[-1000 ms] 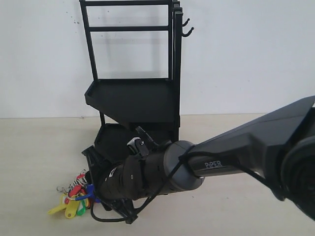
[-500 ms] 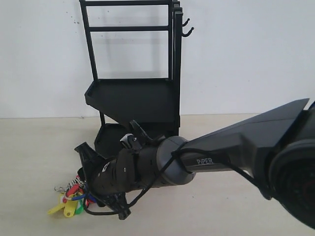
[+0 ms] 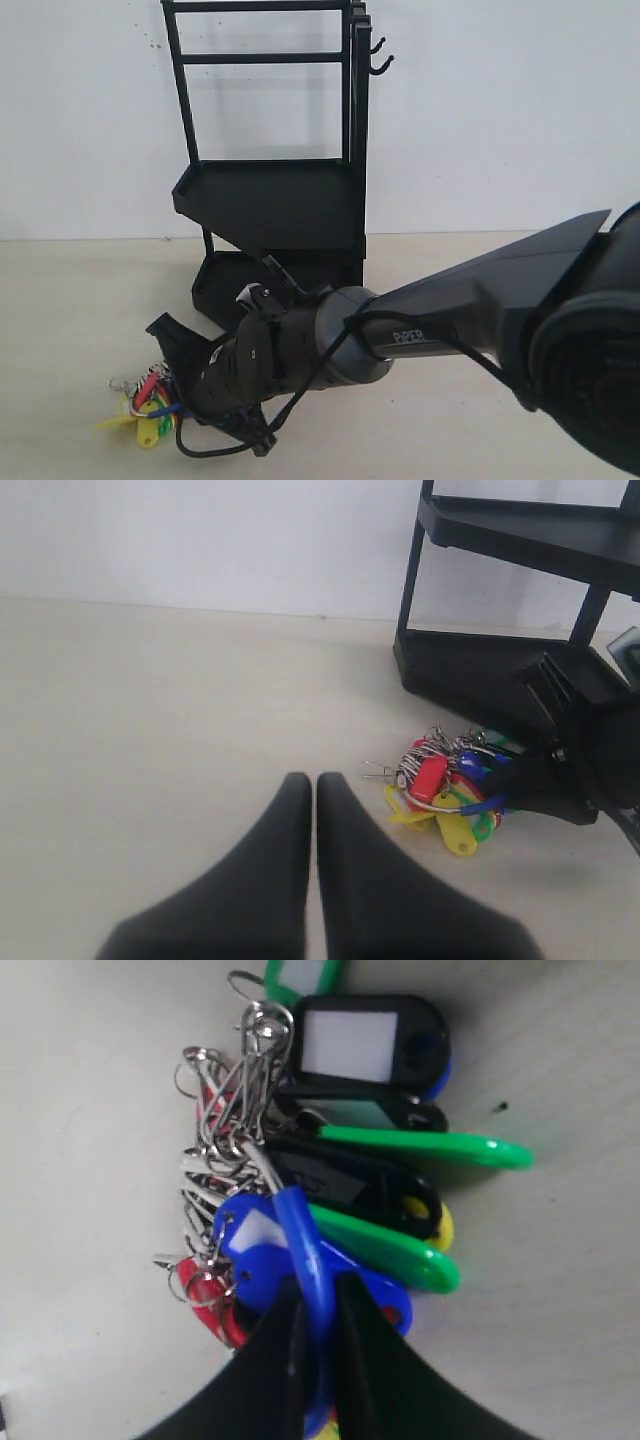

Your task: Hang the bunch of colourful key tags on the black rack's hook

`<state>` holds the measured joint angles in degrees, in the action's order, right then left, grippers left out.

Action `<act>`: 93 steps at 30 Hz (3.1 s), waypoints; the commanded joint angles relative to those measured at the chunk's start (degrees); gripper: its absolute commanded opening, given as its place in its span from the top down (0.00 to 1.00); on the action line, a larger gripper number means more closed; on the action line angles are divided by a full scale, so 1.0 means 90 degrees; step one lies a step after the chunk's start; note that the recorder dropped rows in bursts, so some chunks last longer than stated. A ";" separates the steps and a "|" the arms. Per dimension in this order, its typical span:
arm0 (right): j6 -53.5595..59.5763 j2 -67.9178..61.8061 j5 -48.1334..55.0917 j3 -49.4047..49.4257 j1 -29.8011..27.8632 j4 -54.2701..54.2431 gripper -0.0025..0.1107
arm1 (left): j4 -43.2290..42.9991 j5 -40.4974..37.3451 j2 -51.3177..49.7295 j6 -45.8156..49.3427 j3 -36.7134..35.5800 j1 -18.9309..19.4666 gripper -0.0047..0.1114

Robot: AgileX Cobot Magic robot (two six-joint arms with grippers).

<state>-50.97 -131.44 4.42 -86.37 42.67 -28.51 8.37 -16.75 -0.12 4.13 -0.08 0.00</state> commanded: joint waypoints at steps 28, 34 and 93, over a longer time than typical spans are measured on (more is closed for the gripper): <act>0.5028 0.1496 -0.0434 -0.0027 0.0103 0.0080 0.98 | -0.0032 0.0050 0.0013 0.0022 0.0009 -0.0004 0.92; 0.5356 0.1755 -0.0491 -0.0027 0.0220 0.0080 0.98 | -0.0032 0.0050 0.0013 0.0022 0.0009 -0.0004 0.92; 0.4475 0.9807 0.3809 0.3896 -0.1821 0.3003 0.98 | -0.0032 0.0050 0.0013 0.0022 0.0009 -0.0004 0.92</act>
<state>-3.94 -43.91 33.77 -51.28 26.73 -8.03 8.37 -16.75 -0.12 4.13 -0.08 0.00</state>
